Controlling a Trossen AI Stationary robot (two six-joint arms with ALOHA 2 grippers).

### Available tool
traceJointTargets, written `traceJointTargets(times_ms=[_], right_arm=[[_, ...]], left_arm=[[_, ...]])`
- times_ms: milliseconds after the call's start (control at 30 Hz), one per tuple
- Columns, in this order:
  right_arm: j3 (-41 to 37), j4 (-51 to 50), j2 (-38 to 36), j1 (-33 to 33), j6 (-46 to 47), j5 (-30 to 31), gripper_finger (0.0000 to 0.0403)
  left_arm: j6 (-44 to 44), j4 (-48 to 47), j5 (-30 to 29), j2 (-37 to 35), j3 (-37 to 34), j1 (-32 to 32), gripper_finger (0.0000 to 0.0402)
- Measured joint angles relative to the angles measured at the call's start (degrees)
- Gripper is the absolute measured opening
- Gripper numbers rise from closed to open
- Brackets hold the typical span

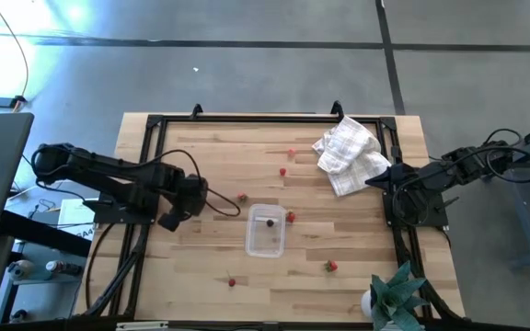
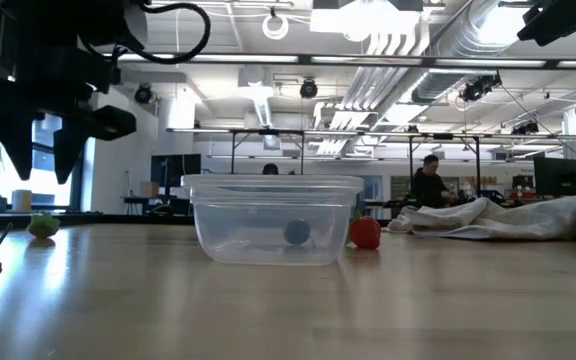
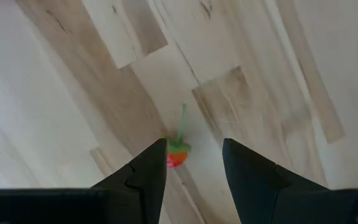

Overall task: Pick and placing Produce into tupperware
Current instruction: Put the red strawberry into the transparent container

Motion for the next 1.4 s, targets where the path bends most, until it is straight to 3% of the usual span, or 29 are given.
traceJointTargets(times_ms=[167, 300, 433, 567, 700, 867, 1133, 1233, 1400], right_arm=[[0.00, 0.00, 0.00, 0.01, 0.02, -0.02, 0.0000], [0.00, 0.00, 0.00, 0.00, 0.01, 0.00, 0.0000], [0.00, 0.00, 0.00, -0.01, 0.00, 0.00, 0.0000], [0.00, 0.00, 0.00, -0.01, 0.01, 0.00, 0.0000], [0.00, 0.00, 0.00, 0.01, 0.00, 0.00, 0.0000], [0.00, 0.00, 0.00, -0.01, 0.02, 0.00, 0.0000], [0.00, 0.00, 0.00, 0.01, 0.00, 0.00, 0.0000], [0.00, 0.00, 0.00, -0.01, 0.02, 0.00, 0.0000], [0.00, 0.00, 0.01, -0.01, 0.01, 0.00, 0.0000]], left_arm=[[-1.44, 0.06, 1.12, 0.06, -0.02, 3.53, 0.0145], [-7.55, 0.19, 1.14, 0.08, -0.02, 7.04, 0.0145], [-19.51, 0.04, -1.40, 0.08, -0.02, 11.67, 0.0145], [-37.11, -1.09, 0.12, 0.08, -0.04, 14.46, 0.0145], [-55.34, -2.08, 0.69, 0.08, -0.04, 14.64, 0.0145], [-70.73, -2.05, -0.60, 0.08, -0.04, 14.63, 0.0145], [-88.77, -4.03, -0.63, 0.08, -0.06, 14.59, 0.0145], [-91.89, -4.29, -1.42, 0.08, -0.06, 14.08, 0.0145], [-103.76, -5.91, -4.10, 0.08, -0.06, 10.06, 0.0145]])
